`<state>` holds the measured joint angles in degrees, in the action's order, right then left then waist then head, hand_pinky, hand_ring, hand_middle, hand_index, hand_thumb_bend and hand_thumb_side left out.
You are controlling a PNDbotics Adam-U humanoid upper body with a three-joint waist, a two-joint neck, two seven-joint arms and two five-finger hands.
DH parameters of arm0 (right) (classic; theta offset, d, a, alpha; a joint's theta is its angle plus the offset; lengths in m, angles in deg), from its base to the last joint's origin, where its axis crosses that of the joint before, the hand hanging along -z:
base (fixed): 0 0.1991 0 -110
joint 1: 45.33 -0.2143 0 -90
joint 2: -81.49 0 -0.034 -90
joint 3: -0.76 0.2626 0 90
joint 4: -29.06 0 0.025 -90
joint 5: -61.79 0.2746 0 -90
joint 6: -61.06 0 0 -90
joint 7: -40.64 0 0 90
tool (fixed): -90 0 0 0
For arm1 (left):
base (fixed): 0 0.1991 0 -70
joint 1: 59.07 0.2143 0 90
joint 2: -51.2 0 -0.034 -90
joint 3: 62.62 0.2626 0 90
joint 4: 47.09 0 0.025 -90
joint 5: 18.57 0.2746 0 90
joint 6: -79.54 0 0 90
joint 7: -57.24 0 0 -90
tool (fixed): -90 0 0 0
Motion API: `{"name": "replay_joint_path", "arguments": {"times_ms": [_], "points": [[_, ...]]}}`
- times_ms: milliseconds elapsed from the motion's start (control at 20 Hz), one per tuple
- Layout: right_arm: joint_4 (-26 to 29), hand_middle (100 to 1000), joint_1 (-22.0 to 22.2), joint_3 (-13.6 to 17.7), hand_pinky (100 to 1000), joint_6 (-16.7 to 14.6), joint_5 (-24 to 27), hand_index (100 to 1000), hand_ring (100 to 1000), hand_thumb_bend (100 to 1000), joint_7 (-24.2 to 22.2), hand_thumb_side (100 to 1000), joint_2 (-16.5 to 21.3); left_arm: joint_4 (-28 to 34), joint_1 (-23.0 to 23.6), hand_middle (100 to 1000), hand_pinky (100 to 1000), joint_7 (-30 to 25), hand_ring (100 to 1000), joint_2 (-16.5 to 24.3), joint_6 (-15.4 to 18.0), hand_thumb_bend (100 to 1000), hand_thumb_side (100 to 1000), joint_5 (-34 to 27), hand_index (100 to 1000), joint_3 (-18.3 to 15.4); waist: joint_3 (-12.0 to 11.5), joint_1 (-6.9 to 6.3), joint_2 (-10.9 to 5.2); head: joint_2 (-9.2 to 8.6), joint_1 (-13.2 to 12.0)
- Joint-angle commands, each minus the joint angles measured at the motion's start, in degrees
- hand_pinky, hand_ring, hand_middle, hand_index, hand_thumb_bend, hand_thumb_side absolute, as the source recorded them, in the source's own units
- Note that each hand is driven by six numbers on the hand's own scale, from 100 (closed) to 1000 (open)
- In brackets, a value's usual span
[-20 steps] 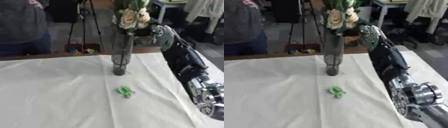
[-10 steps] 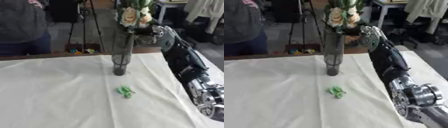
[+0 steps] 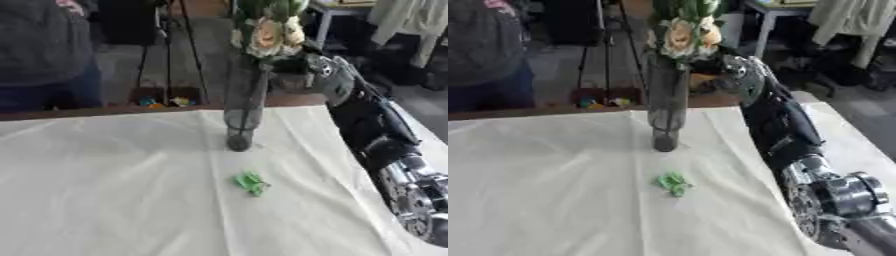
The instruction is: Arrange flowers into the vase.
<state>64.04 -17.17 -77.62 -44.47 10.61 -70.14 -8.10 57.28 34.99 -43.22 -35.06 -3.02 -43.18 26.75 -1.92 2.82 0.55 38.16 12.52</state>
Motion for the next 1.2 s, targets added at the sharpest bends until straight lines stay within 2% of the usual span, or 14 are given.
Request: {"name": "replay_joint_path", "arguments": {"times_ms": [50,450,1200], "points": [[2.0,957,-0.8,-0.5,1000,-0.9,1.1,930,979,704,-1.4,911,2.2,0.6,-0.3,308,555,0.0,415,0.9,0.0,641,1000,0.2,585,-0.6,0.1,-0.23,-0.48,-0.36,-0.2],[3.9,954,0.3,-1.1,1000,-2.2,3.4,935,973,698,-3.7,914,3.1,0.6,-0.4,309,555,0.0,415,0.9,0.0,643,1000,0.1,585,-0.6,0.1,-0.2,-0.54,-0.47,-0.3],[6.5,949,2.7,-1.5,1000,-3.4,7.4,927,970,691,-4.3,915,5.5,0.6,-0.2,308,556,0.1,413,0.9,0.0,641,1000,0.2,584,-0.7,0.3,-0.24,-0.45,-0.55,-0.8]]}}
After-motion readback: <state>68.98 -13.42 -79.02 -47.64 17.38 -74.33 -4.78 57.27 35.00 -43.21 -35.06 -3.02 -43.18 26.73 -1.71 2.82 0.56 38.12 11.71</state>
